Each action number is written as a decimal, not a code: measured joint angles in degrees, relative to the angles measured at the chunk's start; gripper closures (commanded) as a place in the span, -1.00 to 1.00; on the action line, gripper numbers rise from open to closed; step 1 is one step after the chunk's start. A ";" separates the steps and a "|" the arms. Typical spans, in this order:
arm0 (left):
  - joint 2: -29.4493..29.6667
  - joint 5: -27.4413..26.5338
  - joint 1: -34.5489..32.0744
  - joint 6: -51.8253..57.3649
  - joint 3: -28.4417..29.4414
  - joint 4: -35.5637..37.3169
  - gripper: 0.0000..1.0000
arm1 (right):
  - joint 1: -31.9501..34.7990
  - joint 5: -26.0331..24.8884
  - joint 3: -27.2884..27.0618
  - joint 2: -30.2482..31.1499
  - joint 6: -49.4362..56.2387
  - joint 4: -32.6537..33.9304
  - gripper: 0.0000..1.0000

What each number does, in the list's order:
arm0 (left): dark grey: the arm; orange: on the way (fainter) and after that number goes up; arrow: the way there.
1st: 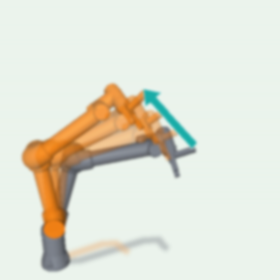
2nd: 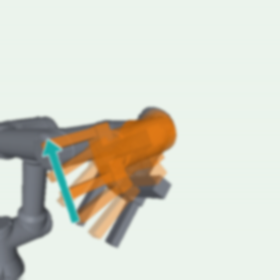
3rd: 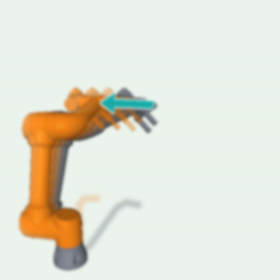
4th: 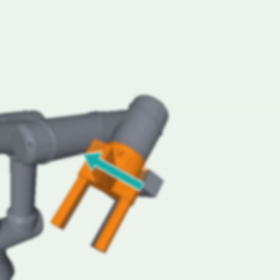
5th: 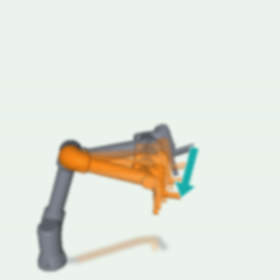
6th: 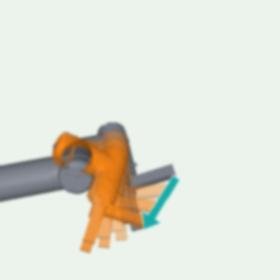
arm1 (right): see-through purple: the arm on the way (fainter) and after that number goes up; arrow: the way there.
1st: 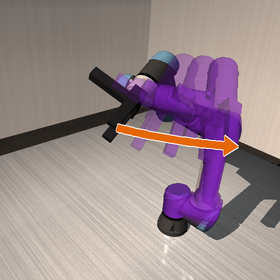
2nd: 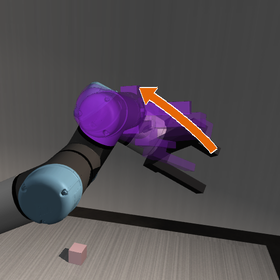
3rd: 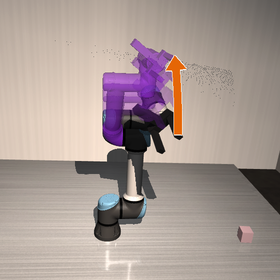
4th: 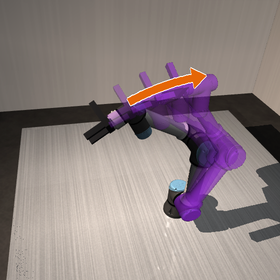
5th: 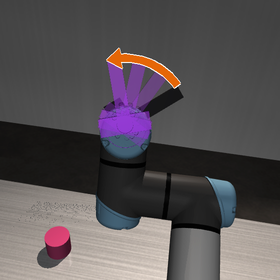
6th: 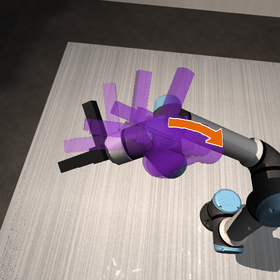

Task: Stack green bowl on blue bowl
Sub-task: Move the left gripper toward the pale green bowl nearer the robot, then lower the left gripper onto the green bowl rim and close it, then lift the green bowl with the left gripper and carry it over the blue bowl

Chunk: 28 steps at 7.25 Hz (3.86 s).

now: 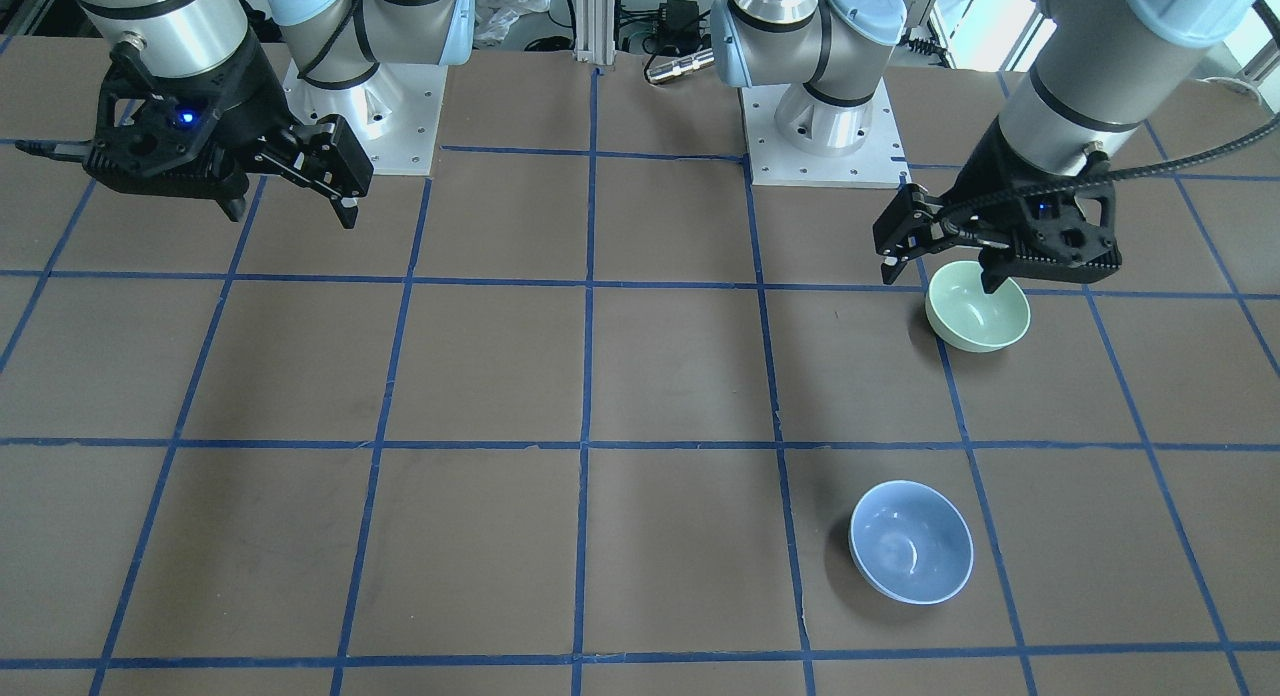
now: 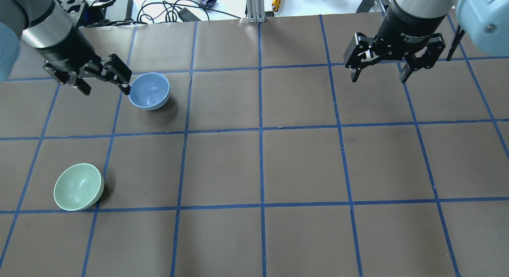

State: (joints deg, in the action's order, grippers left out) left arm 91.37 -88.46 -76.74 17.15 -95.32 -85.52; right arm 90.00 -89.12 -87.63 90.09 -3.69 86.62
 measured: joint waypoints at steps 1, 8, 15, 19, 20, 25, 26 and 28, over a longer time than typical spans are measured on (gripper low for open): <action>-0.15 0.07 3.06 3.30 -2.30 0.63 -1.00 | 0.00 0.00 0.00 0.00 0.02 -0.02 -1.00; 1.85 -0.22 27.32 20.49 -23.99 21.82 -0.97 | 0.00 0.00 0.00 0.00 0.05 0.02 -1.00; 6.30 -5.15 30.60 24.97 -30.12 30.79 0.99 | 0.00 0.00 -0.03 0.00 0.00 -0.04 -1.00; 6.69 -5.15 30.58 27.26 -29.47 30.83 1.00 | 0.00 0.00 0.00 0.00 0.00 -0.04 -1.00; 6.75 -4.15 30.44 27.96 -28.14 30.63 1.00 | 0.00 0.00 -0.01 0.00 0.00 -0.03 -1.00; 10.33 5.37 20.76 17.90 -10.56 18.22 1.00 | 0.00 0.00 0.00 0.00 0.02 -0.04 -1.00; 12.78 6.22 17.16 13.20 -6.45 17.89 1.00 | 0.00 0.00 0.00 0.00 0.01 -0.04 -1.00; 18.20 6.72 11.66 5.40 3.49 15.22 1.00 | 0.00 0.00 0.00 0.00 0.00 -0.04 -1.00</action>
State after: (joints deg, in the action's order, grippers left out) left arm 109.57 -81.73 -65.08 22.54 -91.83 -70.30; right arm 90.00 -89.12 -87.63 90.09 -3.69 86.57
